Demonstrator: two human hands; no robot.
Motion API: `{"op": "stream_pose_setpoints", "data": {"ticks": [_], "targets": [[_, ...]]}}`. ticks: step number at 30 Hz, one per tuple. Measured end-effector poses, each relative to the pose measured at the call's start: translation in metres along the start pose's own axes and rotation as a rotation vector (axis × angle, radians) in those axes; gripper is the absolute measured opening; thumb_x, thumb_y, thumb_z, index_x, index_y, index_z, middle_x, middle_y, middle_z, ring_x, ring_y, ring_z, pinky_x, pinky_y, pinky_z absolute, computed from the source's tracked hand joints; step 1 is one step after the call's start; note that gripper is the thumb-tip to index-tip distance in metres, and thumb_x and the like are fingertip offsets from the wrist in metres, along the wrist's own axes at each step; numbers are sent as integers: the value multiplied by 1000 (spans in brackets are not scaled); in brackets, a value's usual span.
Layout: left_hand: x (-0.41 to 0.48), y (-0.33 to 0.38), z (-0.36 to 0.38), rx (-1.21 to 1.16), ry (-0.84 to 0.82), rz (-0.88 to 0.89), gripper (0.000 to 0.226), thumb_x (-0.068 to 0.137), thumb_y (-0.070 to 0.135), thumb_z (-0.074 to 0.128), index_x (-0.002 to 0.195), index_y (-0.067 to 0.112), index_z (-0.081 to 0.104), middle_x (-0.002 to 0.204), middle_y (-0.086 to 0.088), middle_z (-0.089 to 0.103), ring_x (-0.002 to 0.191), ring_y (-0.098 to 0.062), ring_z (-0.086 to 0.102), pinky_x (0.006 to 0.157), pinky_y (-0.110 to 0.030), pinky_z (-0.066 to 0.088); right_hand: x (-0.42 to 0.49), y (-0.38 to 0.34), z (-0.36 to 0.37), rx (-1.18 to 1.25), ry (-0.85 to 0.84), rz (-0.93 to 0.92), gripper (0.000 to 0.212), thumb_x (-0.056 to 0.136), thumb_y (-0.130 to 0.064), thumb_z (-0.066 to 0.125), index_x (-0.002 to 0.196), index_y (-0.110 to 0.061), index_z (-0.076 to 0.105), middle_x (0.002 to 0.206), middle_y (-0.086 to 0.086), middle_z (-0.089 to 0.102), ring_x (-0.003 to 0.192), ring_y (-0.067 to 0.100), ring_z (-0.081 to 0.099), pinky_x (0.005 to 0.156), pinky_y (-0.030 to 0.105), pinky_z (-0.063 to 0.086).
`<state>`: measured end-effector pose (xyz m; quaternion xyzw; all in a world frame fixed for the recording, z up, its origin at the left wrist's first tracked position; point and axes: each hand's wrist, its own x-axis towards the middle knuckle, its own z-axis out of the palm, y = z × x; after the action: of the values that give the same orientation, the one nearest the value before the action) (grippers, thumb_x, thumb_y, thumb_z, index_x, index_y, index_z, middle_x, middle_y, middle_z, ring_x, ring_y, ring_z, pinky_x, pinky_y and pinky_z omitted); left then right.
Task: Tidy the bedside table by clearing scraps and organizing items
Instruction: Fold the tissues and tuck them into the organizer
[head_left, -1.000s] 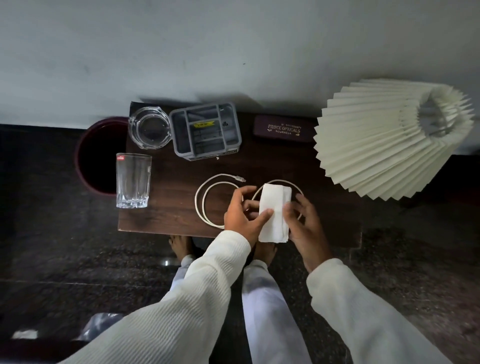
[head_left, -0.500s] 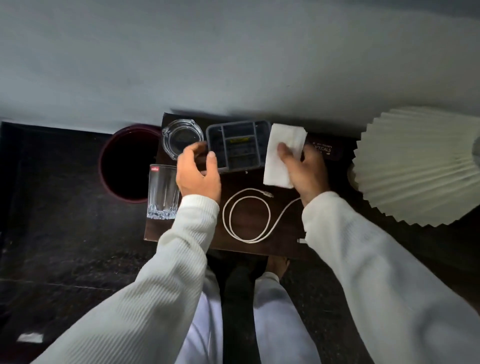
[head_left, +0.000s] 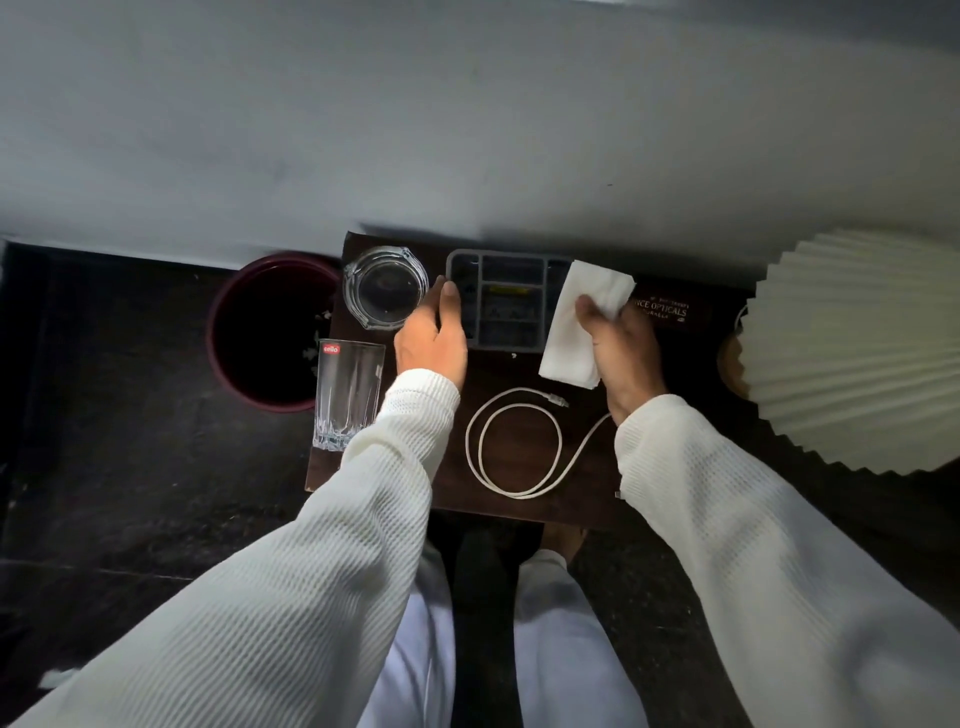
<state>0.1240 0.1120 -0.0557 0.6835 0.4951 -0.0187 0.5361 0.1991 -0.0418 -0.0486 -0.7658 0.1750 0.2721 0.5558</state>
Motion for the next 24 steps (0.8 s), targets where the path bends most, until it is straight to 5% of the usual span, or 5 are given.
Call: {"op": "stream_pose_setpoints", "data": {"ticks": [7,12,16,22,24], "targets": [[2,-4,-7,23,-22,69,40,100,41,45,135,23,56,137,-5,60,131,-24,51,104,-23,32,-3,-2,-6,-51,69,26,33,95,-31,61,121,-12,62,116,5,69,106,23,67,95,40,54],[-34,3,-9,46,265,326,20,93,13,59,110,7,66,108,-12,65,97,-21,62,87,-22,44,-8,-22,-21,-388,145,-241,39,90,-35,66,121,-13,60,110,2,65,102,22,64,82,32,49],[-69,16,13,-151,33,259,24,91,0,55,110,9,67,104,-10,72,94,-24,69,89,-40,55,-9,-43,-23,-625,86,-383,47,82,-30,77,121,-13,57,118,6,67,103,23,62,78,24,40],[-97,36,54,-232,-169,103,43,92,-4,47,129,14,61,129,-11,63,119,-29,59,106,-44,45,2,-57,-17,-1036,-94,-421,42,83,-23,73,120,-10,60,122,16,64,113,35,59,92,37,47],[-94,41,59,-191,-182,65,48,92,-6,44,133,14,58,139,-7,57,130,-24,51,114,-35,37,5,-60,-13,-1090,-119,-381,40,86,-22,69,123,-11,61,125,16,63,116,36,59,93,36,47]]}}
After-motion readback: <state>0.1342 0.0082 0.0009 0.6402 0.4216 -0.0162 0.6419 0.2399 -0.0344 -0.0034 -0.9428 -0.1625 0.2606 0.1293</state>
